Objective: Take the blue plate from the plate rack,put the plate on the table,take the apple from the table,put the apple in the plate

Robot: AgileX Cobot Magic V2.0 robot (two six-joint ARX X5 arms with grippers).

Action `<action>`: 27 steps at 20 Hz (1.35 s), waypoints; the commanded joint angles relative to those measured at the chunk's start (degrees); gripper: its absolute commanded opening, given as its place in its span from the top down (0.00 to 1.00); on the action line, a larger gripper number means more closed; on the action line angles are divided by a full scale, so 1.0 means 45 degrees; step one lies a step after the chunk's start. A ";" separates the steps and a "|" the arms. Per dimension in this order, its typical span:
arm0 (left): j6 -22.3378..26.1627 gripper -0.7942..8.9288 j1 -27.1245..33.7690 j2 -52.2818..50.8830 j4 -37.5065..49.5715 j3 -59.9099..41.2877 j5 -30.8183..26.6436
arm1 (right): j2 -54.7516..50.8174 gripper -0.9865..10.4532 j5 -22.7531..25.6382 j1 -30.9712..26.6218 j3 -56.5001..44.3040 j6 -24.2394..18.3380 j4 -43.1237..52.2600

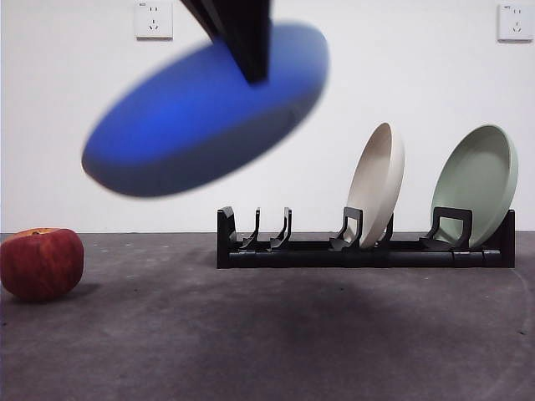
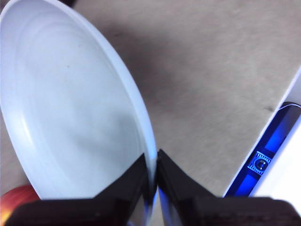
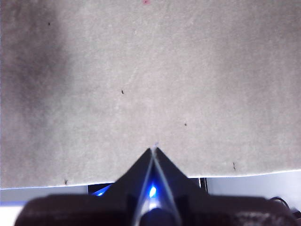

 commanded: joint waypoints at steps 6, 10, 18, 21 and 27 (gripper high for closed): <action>0.0607 0.93 0.0010 0.3653 0.0223 -0.0189 -0.0170 | -0.0019 0.91 -0.0034 -0.0005 0.0049 0.0044 0.0146; 0.0797 0.93 0.0019 0.4911 0.0199 -0.0189 -0.0073 | -0.0019 0.91 -0.0029 -0.0005 0.0049 0.0039 0.0160; 0.0534 0.71 0.0272 0.4988 0.0287 -0.0189 0.1530 | -0.0024 0.91 -0.0029 -0.0005 0.0049 -0.0146 0.0296; 0.0321 0.64 0.0282 0.4959 0.0306 -0.0165 0.1535 | -0.0024 0.91 -0.0029 -0.0005 0.0049 -0.0141 0.0296; 0.0000 0.65 0.0272 0.4143 -0.0840 0.0432 0.2215 | -0.0015 0.84 -0.0214 0.0005 0.0049 -0.0733 0.0379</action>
